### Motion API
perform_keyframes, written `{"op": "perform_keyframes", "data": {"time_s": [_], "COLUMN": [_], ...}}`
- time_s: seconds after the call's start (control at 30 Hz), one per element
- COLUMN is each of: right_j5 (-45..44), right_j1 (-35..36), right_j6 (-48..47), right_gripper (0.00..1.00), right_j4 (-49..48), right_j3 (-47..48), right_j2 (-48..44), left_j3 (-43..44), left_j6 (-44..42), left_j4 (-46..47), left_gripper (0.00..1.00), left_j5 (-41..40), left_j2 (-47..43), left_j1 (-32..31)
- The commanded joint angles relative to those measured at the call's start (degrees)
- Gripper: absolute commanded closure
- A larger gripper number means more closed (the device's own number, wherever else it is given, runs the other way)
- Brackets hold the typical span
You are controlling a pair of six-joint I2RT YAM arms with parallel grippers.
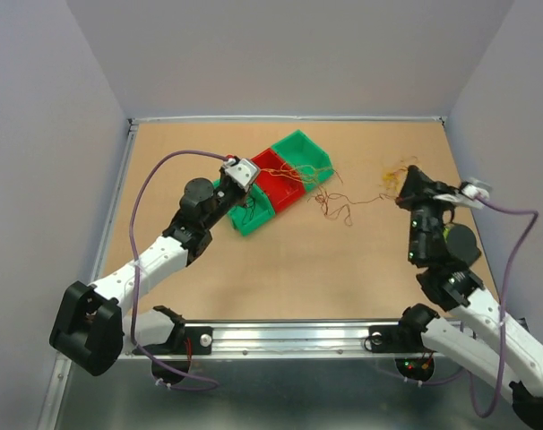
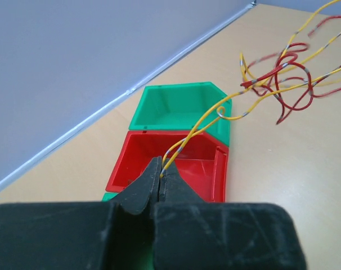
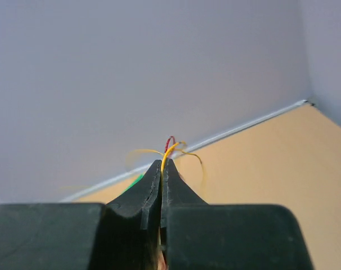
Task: Untangle the cables
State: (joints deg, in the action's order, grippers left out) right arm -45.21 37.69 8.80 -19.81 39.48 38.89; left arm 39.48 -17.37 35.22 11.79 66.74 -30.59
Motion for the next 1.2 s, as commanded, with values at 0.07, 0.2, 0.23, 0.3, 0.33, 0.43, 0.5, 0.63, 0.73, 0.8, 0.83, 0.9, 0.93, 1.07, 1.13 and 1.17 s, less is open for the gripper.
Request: {"op": "perform_keyframes", "data": {"time_s": [0.07,0.2,0.23,0.3,0.33,0.43,0.5,0.63,0.73,0.8,0.83,0.9,0.93,1.07,1.13,1.17], "right_j5": [-12.80,-12.27,-11.92,-8.68,-6.23,6.42,16.70,32.00,42.10,44.85,50.34,55.12,59.75,66.55,66.83,67.01], "right_j1": [0.19,0.19,0.19,0.19,0.19,0.28,0.19,0.19,0.19,0.19,0.19,0.19,0.19,0.19,0.19,0.19], "right_j6": [-0.36,-0.71,-0.62,-0.97,-0.89,-0.36,-0.97,-2.64,-3.87,-4.66,-5.19,-6.85,-7.47,-8.27,-8.27,-8.27], "right_gripper": [0.99,0.99,0.99,0.99,0.99,0.99,0.95,0.59,0.27,0.23,0.21,0.20,0.20,0.22,0.23,0.23], "right_j4": [-3.56,-3.65,-3.57,-2.95,-1.21,2.58,3.81,5.49,5.49,5.49,5.66,5.75,5.84,5.84,5.93,5.84], "right_j3": [-6.87,-9.86,-10.13,-10.13,-9.26,-6.36,-4.95,-1.61,0.06,1.21,1.73,3.39,4.19,8.41,10.17,11.83], "right_j2": [-15.14,-21.75,-22.89,-23.16,-22.47,-19.75,-15.97,-9.02,-4.45,-0.95,0.38,3.54,6.86,16.00,19.27,21.90], "left_j3": [2.61,3.32,3.49,3.67,3.41,3.06,2.88,2.62,2.44,2.27,2.26,2.18,2.18,2.09,2.00,2.00], "left_j6": [2.16,2.86,3.65,3.74,3.66,3.30,3.13,2.95,2.78,2.69,2.60,2.69,2.69,2.51,2.60,2.51], "left_j4": [2.31,2.31,2.31,1.96,1.78,1.17,0.81,0.29,0.02,-0.07,-0.07,-0.24,-0.33,-0.59,-0.68,-0.68], "left_gripper": [1.00,1.00,1.00,1.00,1.00,1.00,1.00,1.00,1.00,1.00,1.00,1.00,1.00,1.00,1.00,1.00], "left_j5": [-4.31,-8.36,-8.97,-7.76,-6.36,0.32,2.97,4.99,6.49,7.28,7.45,7.98,8.59,9.39,9.39,9.39], "left_j2": [-1.44,-0.82,-0.74,-0.91,-1.35,-2.66,-3.19,-4.25,-5.13,-5.65,-5.74,-6.09,-6.18,-6.71,-6.80,-7.06], "left_j1": [0.79,1.58,2.19,2.46,2.46,2.38,2.38,2.29,2.11,1.94,1.94,1.85,1.85,1.59,1.50,1.50]}}
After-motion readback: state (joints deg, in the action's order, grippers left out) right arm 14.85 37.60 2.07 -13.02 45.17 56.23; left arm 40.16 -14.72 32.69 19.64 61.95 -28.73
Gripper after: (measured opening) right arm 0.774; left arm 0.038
